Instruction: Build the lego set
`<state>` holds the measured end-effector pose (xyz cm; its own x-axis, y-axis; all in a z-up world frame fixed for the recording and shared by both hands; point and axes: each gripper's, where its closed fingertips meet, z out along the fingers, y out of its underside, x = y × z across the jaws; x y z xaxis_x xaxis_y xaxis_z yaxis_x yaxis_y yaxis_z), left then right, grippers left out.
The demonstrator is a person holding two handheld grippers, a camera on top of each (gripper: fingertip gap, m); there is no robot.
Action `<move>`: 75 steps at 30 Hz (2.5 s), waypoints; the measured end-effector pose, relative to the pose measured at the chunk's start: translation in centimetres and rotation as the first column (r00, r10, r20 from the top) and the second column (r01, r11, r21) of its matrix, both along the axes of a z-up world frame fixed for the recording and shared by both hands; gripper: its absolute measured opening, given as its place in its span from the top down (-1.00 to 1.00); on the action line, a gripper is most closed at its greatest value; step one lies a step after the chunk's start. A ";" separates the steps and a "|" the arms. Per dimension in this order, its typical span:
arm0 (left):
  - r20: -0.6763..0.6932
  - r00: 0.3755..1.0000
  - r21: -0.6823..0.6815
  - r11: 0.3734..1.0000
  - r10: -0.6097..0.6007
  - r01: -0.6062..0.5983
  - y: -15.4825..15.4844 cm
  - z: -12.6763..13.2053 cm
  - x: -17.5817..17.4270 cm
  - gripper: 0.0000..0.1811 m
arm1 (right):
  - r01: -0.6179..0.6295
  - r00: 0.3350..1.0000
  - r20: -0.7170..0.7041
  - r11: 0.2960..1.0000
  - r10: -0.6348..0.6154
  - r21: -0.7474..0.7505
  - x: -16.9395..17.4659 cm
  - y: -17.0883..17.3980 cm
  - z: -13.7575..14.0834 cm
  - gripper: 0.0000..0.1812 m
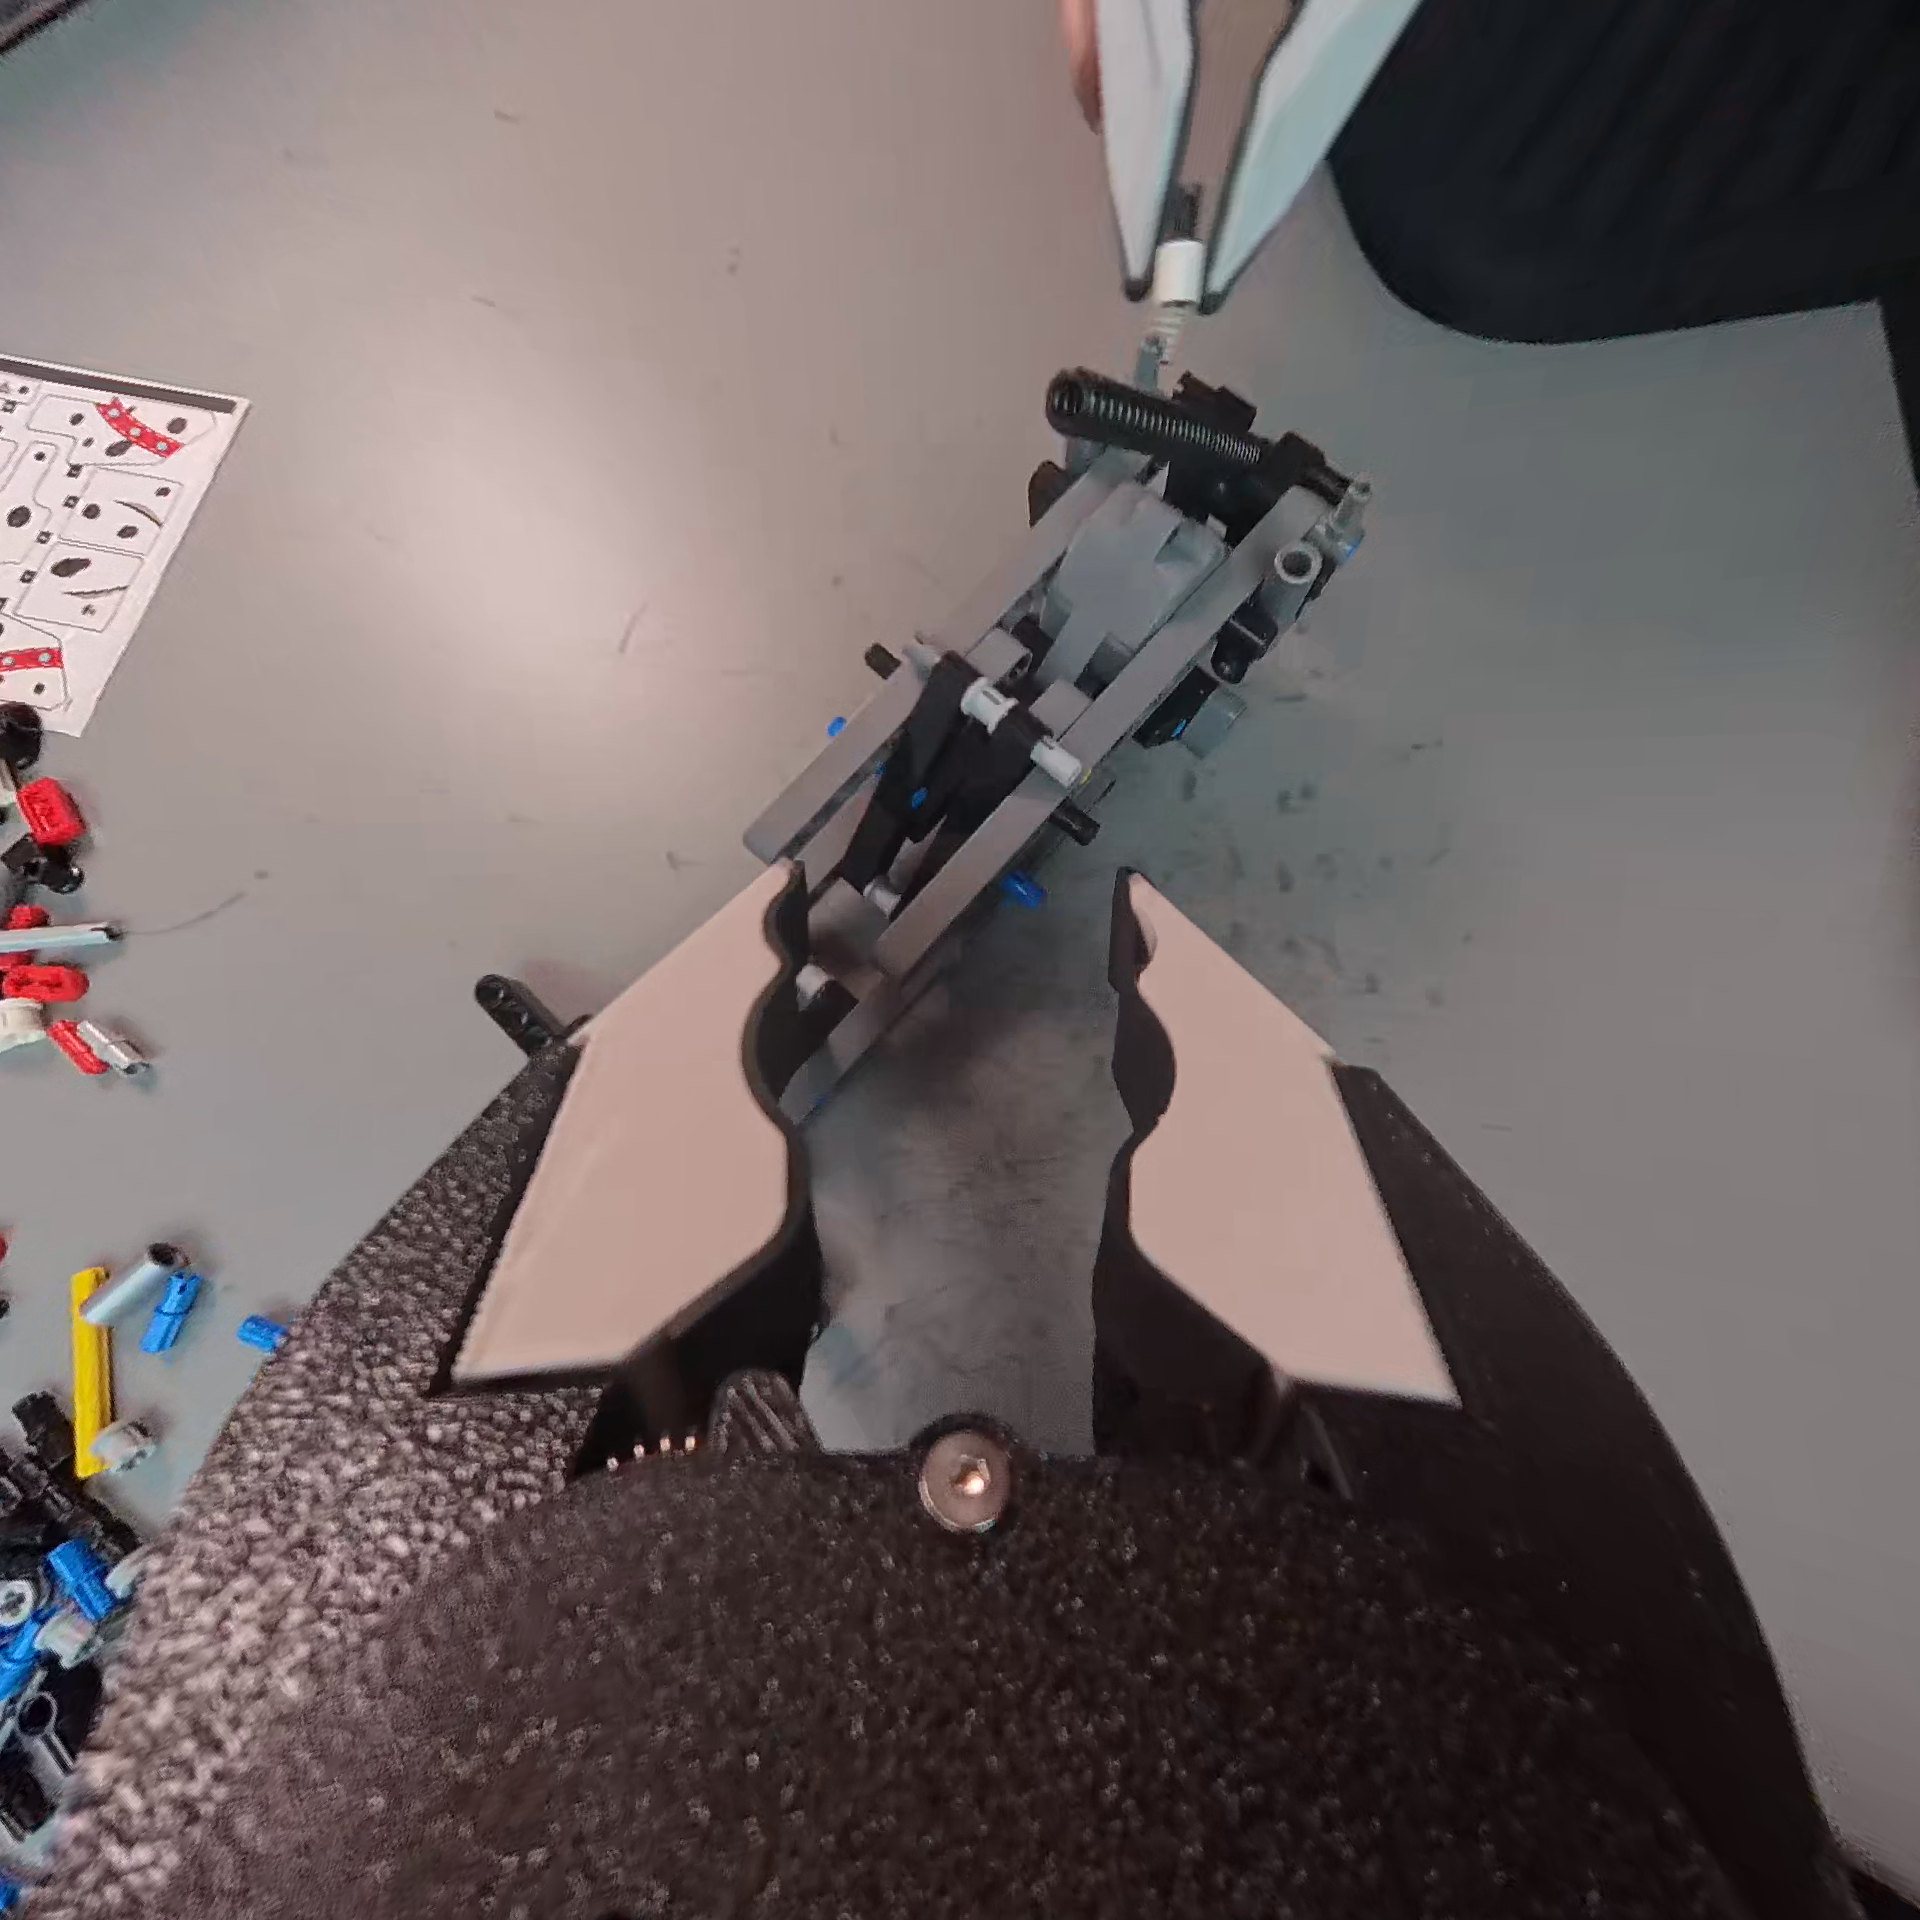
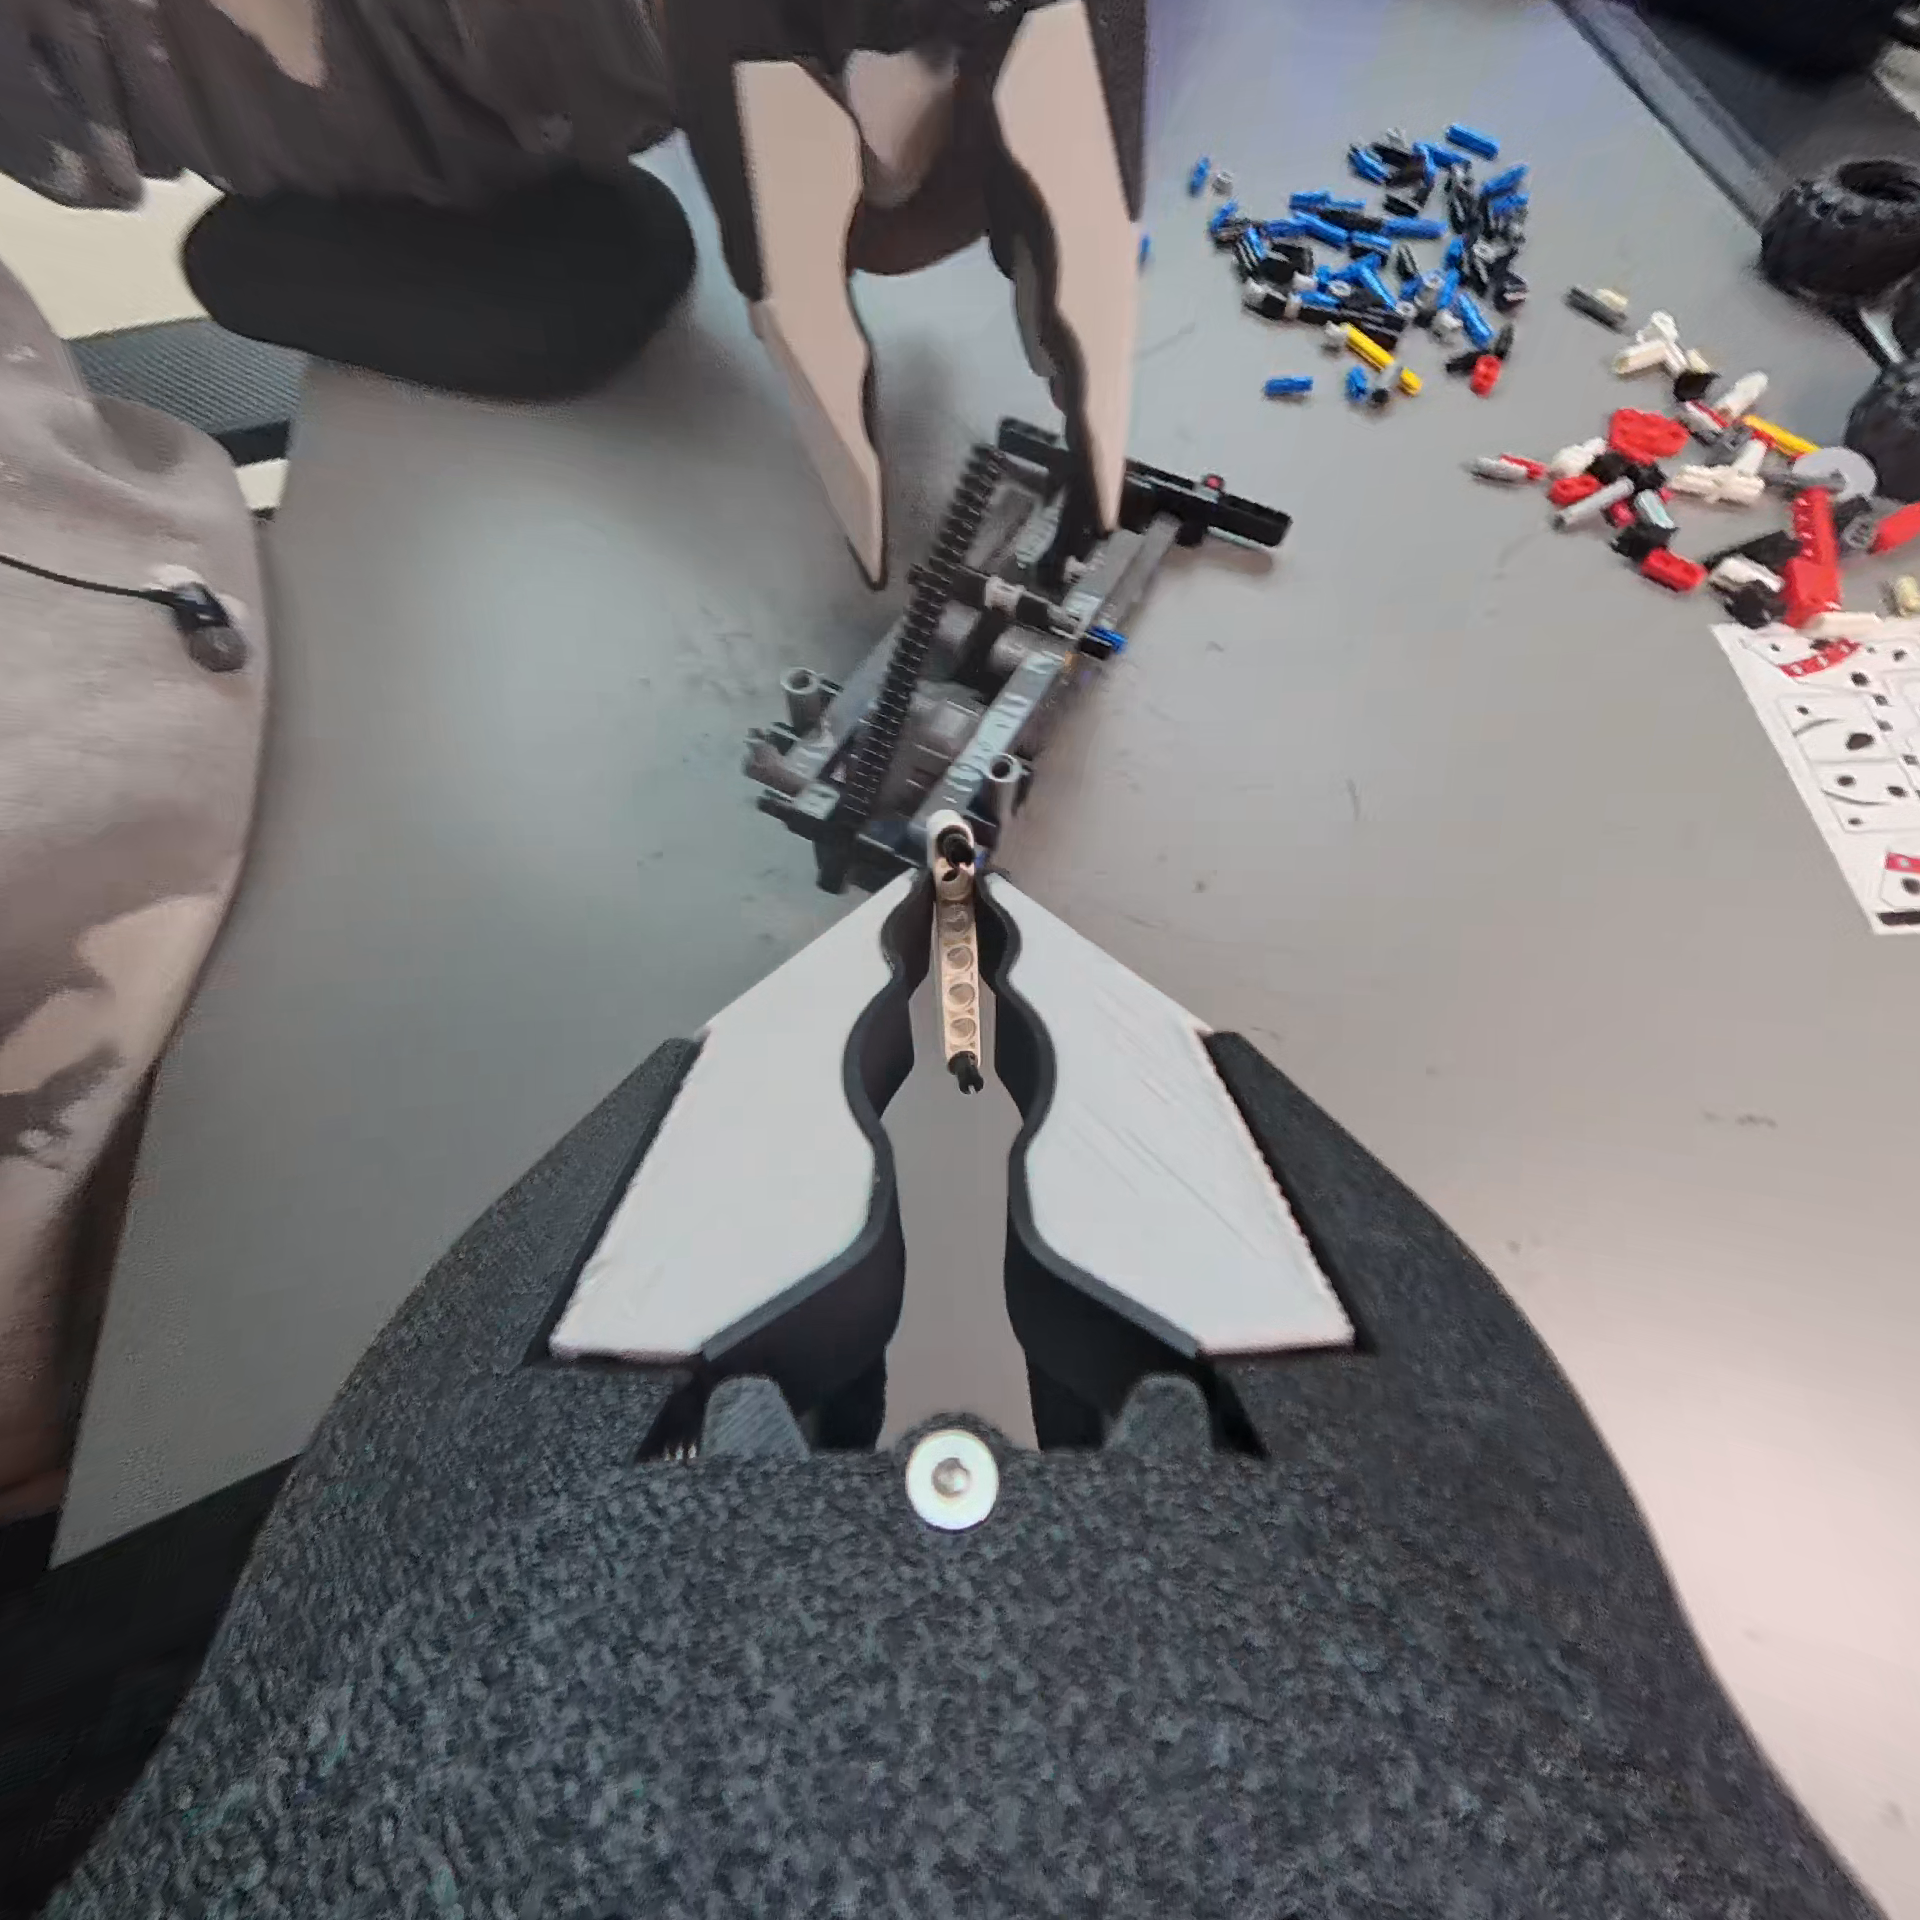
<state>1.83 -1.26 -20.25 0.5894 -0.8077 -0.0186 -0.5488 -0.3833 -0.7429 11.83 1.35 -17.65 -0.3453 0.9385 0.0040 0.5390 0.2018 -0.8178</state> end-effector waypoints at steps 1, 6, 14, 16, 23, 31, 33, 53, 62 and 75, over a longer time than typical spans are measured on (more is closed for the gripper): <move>-0.019 1.000 0.006 1.000 -0.006 0.006 0.1 -0.5 0.1 0.36 | 0.007 1.000 0.025 1.000 -0.007 0.008 -0.3 0.7 -0.6 0.92; 0.009 0.997 0.004 0.997 -0.077 0.077 1.2 -0.8 0.5 0.49 | -0.066 0.994 0.084 0.998 0.066 -0.005 -0.8 -0.8 -2.0 0.92; 0.129 0.991 0.054 0.998 -0.035 0.029 3.0 1.6 -0.5 0.48 | -0.097 0.993 0.073 0.995 0.095 0.020 -0.4 -4.6 -1.0 0.93; 0.231 0.973 0.073 0.997 0.003 -0.020 2.5 3.6 -0.9 0.47 | -0.099 0.992 0.075 0.995 0.098 -0.002 -0.1 -4.7 -0.2 0.93; 0.510 0.857 0.129 0.992 -0.074 0.009 -3.1 9.4 3.3 0.66 | -0.102 0.980 0.167 0.994 0.107 -0.037 -2.6 -6.0 2.3 0.93; 0.334 0.938 0.119 0.992 -0.089 0.051 -4.9 6.4 5.7 0.82 | -0.176 0.954 0.248 0.984 0.167 0.014 -4.7 -7.4 2.6 0.93; 0.307 0.947 0.128 0.990 -0.097 0.060 -4.9 6.0 5.8 0.89 | -0.184 0.953 0.248 0.983 0.173 0.022 -4.7 -7.7 2.7 0.93; 0.369 0.919 0.178 0.981 -0.142 0.080 -5.3 4.6 5.8 0.92 | -0.100 0.995 -0.027 0.994 0.101 0.034 -1.9 -6.6 1.0 0.92; 0.243 0.963 0.154 0.985 -0.115 0.079 -5.1 2.6 5.3 0.91 | -0.134 0.990 0.054 0.989 0.131 0.056 -2.0 -6.1 0.3 0.92; 0.216 0.970 0.158 0.984 -0.114 0.080 -5.3 2.7 4.8 0.82 | -0.135 0.990 0.046 0.990 0.133 0.034 -2.2 -6.6 0.1 0.92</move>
